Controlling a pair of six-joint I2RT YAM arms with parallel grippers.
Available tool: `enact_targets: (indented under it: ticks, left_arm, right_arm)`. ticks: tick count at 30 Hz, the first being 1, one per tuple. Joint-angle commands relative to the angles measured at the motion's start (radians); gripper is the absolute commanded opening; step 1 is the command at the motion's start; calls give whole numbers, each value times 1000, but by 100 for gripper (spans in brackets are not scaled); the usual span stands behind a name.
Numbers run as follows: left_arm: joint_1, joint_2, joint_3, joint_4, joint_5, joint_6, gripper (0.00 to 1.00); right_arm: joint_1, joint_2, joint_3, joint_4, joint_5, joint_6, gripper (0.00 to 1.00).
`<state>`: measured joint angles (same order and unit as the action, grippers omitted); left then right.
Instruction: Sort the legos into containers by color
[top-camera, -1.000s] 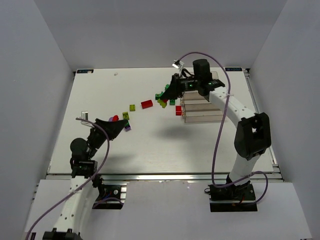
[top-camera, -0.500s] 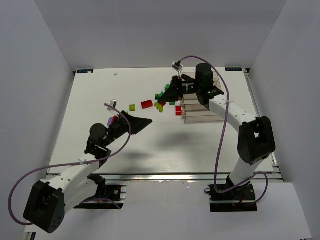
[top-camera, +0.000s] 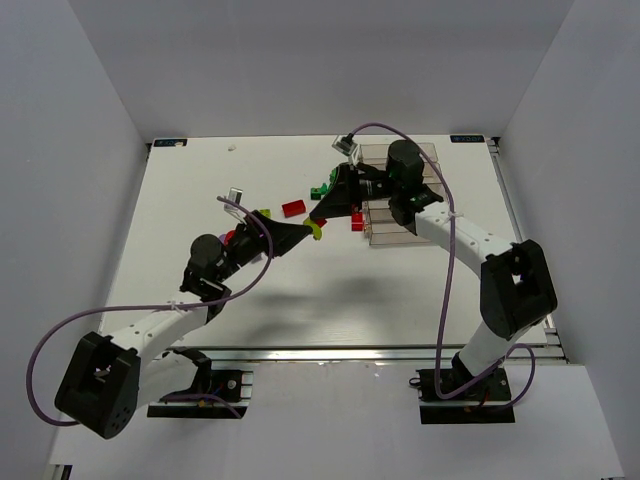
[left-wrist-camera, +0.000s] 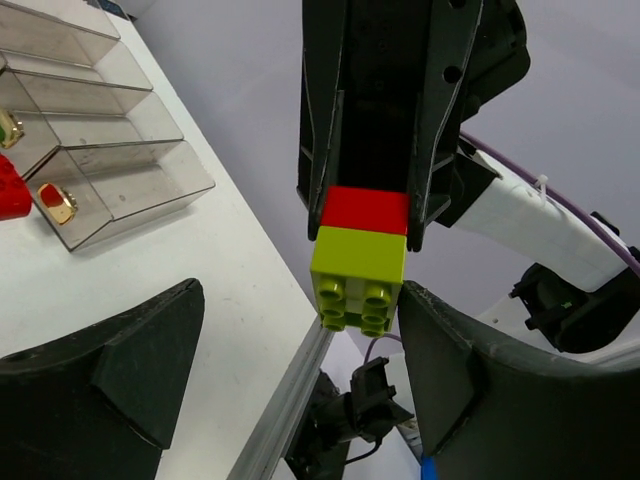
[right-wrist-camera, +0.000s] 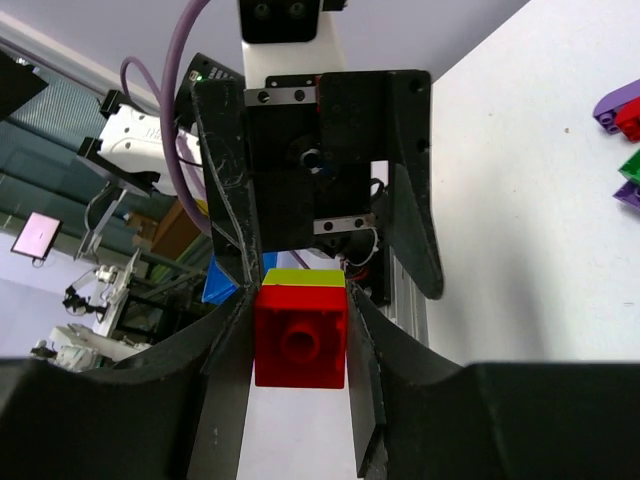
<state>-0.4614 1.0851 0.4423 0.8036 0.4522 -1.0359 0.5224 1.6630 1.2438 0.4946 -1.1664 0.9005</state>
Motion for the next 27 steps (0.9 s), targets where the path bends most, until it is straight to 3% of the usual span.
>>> enact_targets:
  ticks: [1,7,8,11,14,22,27]
  left_arm:
    - [-11,21,39,89,12,-19,86]
    - [-22,35,18,186,28,-59,78]
    - [-22,39,13,204,34,-76,69]
    - [-22,67,-2,298,54,-122,54]
    - [-22,91,-17,380,65,-160,50]
    - [-22,130,-10,459,98,-191,0]
    - [-22,85,-34,392,95,-159,0]
  right_arm:
    - [17,-34,-6,79,-13,28,0]
    - [28,-2,13,98,-9,37,0]
    - [30,4,13,99,-10,41,0]
    - [30,12,9,124,-10,63,0]
    - [30,18,8,147,-13,77,0]
    - [15,11,3,151,-18,54,0]
    - [-94,20,51,38,-24,-41,0]
